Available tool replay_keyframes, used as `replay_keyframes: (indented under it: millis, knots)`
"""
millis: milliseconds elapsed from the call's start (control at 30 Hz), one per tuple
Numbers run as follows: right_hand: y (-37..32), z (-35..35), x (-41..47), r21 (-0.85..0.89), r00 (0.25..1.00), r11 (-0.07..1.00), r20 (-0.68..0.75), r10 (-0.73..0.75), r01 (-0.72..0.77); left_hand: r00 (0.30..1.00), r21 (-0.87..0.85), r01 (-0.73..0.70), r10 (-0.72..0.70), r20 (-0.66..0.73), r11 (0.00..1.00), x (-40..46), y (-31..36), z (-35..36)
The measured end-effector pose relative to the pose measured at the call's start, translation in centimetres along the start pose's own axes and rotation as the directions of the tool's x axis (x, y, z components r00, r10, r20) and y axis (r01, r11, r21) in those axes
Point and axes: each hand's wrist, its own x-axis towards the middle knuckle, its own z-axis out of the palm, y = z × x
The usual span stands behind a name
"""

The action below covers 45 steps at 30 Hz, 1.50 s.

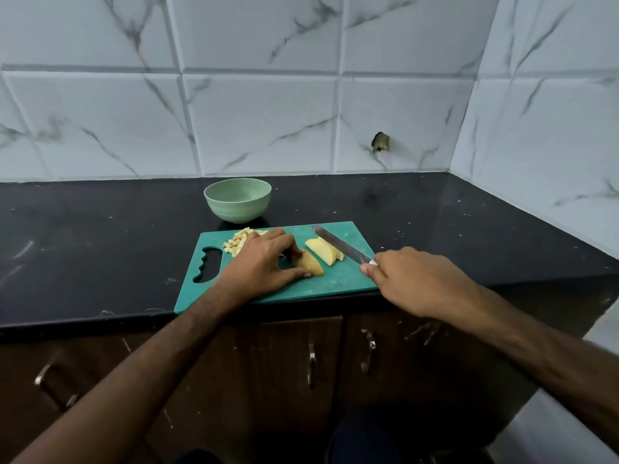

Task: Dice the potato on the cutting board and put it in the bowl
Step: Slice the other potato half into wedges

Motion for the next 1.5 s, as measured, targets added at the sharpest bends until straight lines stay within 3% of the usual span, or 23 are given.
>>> replay_keyframes:
  millis: [433, 933, 1233, 1500]
  knots:
    - [-2.5, 0.6, 0.9, -0.05, 0.997, 0.997, 0.056, -0.052, 0.055, 1.0, 0.005, -0.008, 0.008, -0.018, 1.0, -0.1, 0.2, -0.2]
    - [-4.1, 0.8, 0.0, -0.179, 0.998, 0.982, 0.017, -0.065, 0.067, 0.999, 0.0, -0.032, 0.032, -0.017, 0.999, -0.1, 0.0, -0.1]
    - [-4.0, 0.7, 2.3, -0.038, 0.988, 0.993, 0.111, -0.103, 0.108, 1.0, -0.031, -0.029, 0.029, -0.004, 0.999, -0.1, -0.2, -0.1]
    - [-3.0, 3.6, 1.6, 0.054, 0.991, 0.993, 0.075, -0.107, 0.103, 0.999, -0.017, -0.038, 0.038, -0.019, 0.999, 0.0, -0.2, -0.1]
